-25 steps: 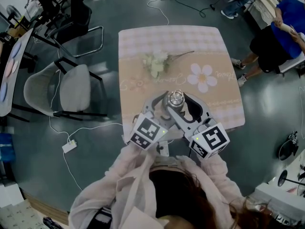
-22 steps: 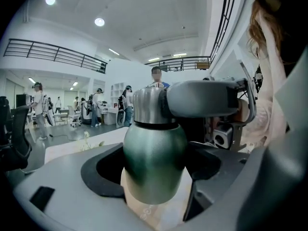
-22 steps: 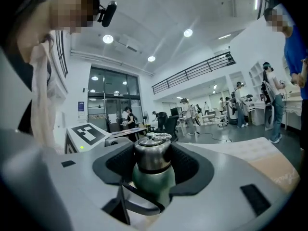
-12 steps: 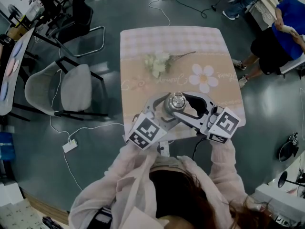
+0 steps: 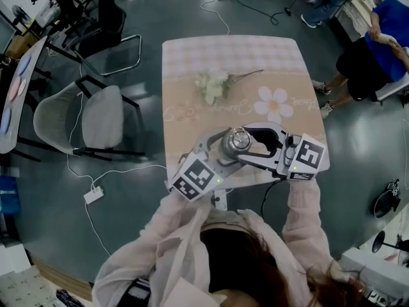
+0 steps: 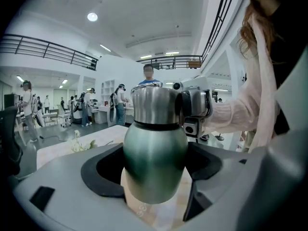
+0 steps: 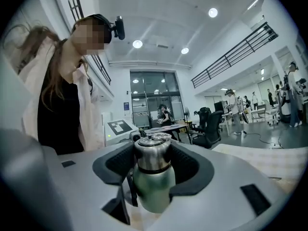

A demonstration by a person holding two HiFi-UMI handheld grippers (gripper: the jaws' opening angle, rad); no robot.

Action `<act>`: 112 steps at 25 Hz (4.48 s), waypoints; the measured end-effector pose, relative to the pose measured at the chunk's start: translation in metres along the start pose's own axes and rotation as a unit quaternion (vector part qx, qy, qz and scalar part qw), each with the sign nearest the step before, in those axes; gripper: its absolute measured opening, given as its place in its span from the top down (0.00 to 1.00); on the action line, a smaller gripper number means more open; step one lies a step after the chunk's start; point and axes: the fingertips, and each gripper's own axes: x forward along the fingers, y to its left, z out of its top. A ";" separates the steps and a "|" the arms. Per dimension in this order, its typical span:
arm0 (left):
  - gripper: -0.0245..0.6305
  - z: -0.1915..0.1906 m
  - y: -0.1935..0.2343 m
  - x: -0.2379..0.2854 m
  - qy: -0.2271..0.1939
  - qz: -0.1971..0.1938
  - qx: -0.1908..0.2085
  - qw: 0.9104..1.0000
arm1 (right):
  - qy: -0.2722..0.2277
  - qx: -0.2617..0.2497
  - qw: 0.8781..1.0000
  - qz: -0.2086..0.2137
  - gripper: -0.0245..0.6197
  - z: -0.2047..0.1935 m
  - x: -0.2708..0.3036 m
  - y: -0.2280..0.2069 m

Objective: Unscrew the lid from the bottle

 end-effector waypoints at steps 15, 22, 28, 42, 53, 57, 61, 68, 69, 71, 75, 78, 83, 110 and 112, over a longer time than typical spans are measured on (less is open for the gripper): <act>0.38 0.003 0.030 -0.004 -0.025 0.082 -0.039 0.996 | -0.123 0.031 0.969 -0.212 0.45 0.026 -0.021 -0.019; 0.38 0.005 0.037 -0.003 -0.027 0.111 -0.045 0.992 | -0.120 0.070 0.931 -0.338 0.45 0.013 -0.016 -0.021; 0.38 0.002 0.033 0.001 -0.017 0.116 -0.030 0.993 | -0.087 0.062 0.913 -0.394 0.45 0.010 -0.005 -0.021; 0.38 0.000 0.025 0.003 -0.014 0.091 -0.023 0.995 | -0.045 0.040 0.911 -0.409 0.55 0.005 0.002 -0.031; 0.38 -0.005 0.016 0.003 -0.002 0.040 -0.016 0.999 | -0.025 0.041 0.943 -0.330 0.55 0.000 0.003 -0.025; 0.38 -0.004 0.009 0.002 -0.008 0.010 -0.026 1.000 | -0.021 0.042 0.955 -0.292 0.55 0.000 0.003 -0.020; 0.38 -0.007 0.005 0.003 -0.005 -0.001 -0.023 1.000 | -0.013 0.046 0.960 -0.274 0.55 -0.003 0.001 -0.018; 0.38 -0.009 0.003 -0.001 -0.006 -0.001 -0.021 1.000 | -0.001 0.044 0.962 -0.268 0.55 -0.004 0.005 -0.013; 0.38 -0.009 0.003 -0.001 -0.007 0.000 -0.021 1.000 | 0.000 0.041 0.962 -0.269 0.55 -0.004 0.005 -0.013; 0.38 -0.008 0.003 -0.002 -0.009 0.000 -0.021 1.000 | 0.001 0.036 0.962 -0.269 0.55 -0.003 0.006 -0.012; 0.38 -0.009 0.003 -0.002 -0.010 0.000 -0.020 1.000 | 0.002 0.032 0.963 -0.268 0.55 -0.002 0.008 -0.012; 0.38 -0.009 0.003 -0.002 -0.014 0.001 -0.021 1.000 | 0.000 0.033 0.963 -0.269 0.55 -0.001 0.008 -0.012; 0.38 -0.008 0.004 -0.002 -0.016 0.002 -0.022 1.000 | -0.004 0.033 0.961 -0.273 0.55 -0.001 0.008 -0.012; 0.38 0.020 -0.029 -0.030 -0.072 -0.212 0.002 0.975 | -0.076 0.014 0.988 -0.137 0.56 0.032 0.012 0.020; 0.38 0.020 -0.031 -0.032 -0.073 -0.234 0.008 0.969 | -0.080 0.015 0.989 -0.122 0.56 0.033 0.012 0.022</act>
